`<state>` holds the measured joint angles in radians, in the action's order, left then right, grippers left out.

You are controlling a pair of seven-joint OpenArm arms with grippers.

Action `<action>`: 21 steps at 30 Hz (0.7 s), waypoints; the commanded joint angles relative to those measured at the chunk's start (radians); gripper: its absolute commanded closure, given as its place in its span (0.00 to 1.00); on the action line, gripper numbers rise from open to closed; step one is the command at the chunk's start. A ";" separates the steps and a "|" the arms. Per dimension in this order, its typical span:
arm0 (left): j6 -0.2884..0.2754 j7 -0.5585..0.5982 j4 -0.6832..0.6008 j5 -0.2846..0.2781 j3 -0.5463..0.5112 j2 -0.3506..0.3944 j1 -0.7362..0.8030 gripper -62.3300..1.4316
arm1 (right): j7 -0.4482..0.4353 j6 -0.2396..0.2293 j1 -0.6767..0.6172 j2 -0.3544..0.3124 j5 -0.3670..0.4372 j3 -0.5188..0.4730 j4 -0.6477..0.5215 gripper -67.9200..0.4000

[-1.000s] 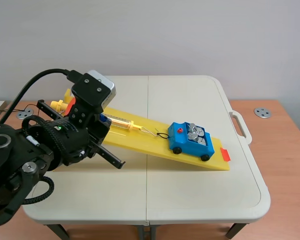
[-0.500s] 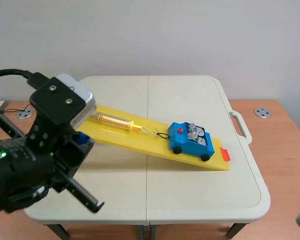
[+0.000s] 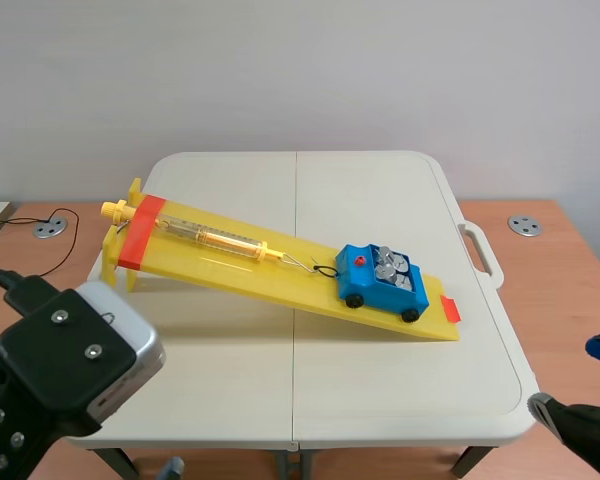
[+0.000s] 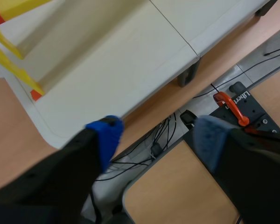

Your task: Place the four metal weights on the blue cart on the ramp.

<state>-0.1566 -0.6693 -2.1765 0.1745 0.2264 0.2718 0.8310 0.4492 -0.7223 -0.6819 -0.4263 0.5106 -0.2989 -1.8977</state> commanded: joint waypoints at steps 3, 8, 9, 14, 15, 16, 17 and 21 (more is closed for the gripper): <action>0.066 0.200 -0.064 -0.032 -0.026 -0.006 -0.020 0.00 | -0.143 -0.023 0.043 0.014 0.089 -0.015 -0.098 0.16; 0.134 0.296 -0.063 -0.032 -0.026 -0.011 -0.036 0.00 | -0.156 -0.022 0.048 0.022 0.089 -0.014 -0.098 0.02; 0.153 0.296 -0.062 -0.032 -0.026 -0.011 -0.048 0.00 | -0.157 -0.018 0.048 0.022 0.089 -0.014 -0.098 0.03; 0.200 0.311 -0.034 -0.036 -0.026 -0.011 -0.092 0.00 | -0.177 -0.013 0.048 0.022 0.089 -0.014 -0.098 0.03; 0.200 0.313 -0.026 -0.037 -0.026 -0.011 -0.097 0.00 | -0.180 -0.010 0.048 0.022 0.089 -0.014 -0.098 0.03; 0.200 0.314 -0.018 -0.037 -0.026 -0.011 -0.100 0.00 | -0.184 -0.010 0.048 0.022 0.089 -0.014 -0.098 0.03; 0.200 0.314 -0.012 -0.037 -0.026 -0.011 -0.101 0.00 | -0.184 -0.007 0.048 0.022 0.089 -0.014 -0.098 0.03; 0.200 0.315 0.001 -0.037 -0.025 -0.011 -0.100 0.00 | -0.187 -0.003 0.048 0.022 0.089 -0.014 -0.098 0.03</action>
<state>-0.0063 -0.4660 -2.1250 0.1745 0.2264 0.2714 0.7197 0.4000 -0.7189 -0.6624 -0.3820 0.5278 -0.2989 -1.8977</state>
